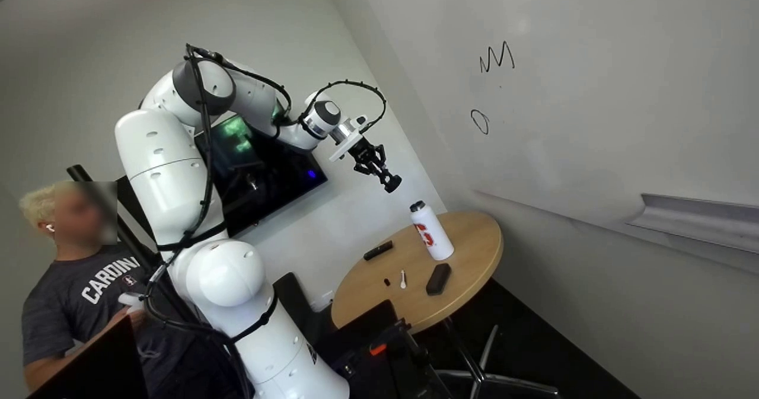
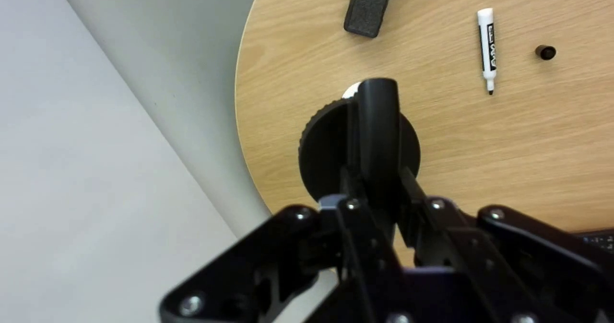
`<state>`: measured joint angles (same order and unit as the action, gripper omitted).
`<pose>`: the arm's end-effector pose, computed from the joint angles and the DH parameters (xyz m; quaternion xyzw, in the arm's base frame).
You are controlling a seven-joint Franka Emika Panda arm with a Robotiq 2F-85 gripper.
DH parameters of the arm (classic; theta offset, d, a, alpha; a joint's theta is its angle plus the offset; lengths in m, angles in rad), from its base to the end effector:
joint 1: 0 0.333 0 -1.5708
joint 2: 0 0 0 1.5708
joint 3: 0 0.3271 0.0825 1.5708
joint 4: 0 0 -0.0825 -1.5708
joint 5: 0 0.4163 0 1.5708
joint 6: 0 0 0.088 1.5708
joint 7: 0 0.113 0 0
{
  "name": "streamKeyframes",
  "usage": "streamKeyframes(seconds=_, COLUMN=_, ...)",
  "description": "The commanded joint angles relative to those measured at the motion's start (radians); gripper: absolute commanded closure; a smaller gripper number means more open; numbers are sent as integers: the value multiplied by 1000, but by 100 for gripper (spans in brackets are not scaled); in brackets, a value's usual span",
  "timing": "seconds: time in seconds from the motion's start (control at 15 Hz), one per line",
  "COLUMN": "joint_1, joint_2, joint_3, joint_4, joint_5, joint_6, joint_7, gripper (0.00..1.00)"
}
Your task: Put the lid on the bottle and then erase the circle on the whiteboard using the duster
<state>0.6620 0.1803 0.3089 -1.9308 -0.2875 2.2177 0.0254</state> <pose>0.3749 0.5177 0.3996 0.8479 0.5187 0.0957 0.0529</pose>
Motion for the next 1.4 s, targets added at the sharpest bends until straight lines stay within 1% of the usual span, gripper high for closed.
streamKeyframes(seconds=0.0, joint_1=-24, joint_2=12, joint_3=30, joint_4=10, joint_5=-12, joint_6=-5, joint_7=3, gripper=80)
streamKeyframes(seconds=0.2, joint_1=-22, joint_2=18, joint_3=33, joint_4=14, joint_5=-13, joint_6=-4, joint_7=3, gripper=80)
streamKeyframes(seconds=0.27, joint_1=-22, joint_2=18, joint_3=33, joint_4=15, joint_5=-13, joint_6=-4, joint_7=3, gripper=95)
streamKeyframes(seconds=0.47, joint_1=-23, joint_2=51, joint_3=39, joint_4=48, joint_5=-15, joint_6=-17, joint_7=-27, gripper=95)
streamKeyframes(seconds=0.73, joint_1=-31, joint_2=125, joint_3=45, joint_4=118, joint_5=9, joint_6=-34, joint_7=-107, gripper=95)
streamKeyframes(seconds=1.07, joint_1=-28, joint_2=250, joint_3=44, joint_4=248, joint_5=13, joint_6=-55, joint_7=-216, gripper=95)
streamKeyframes(seconds=1.33, joint_1=-4, joint_2=344, joint_3=30, joint_4=357, joint_5=-5, joint_6=-101, joint_7=-243, gripper=95)
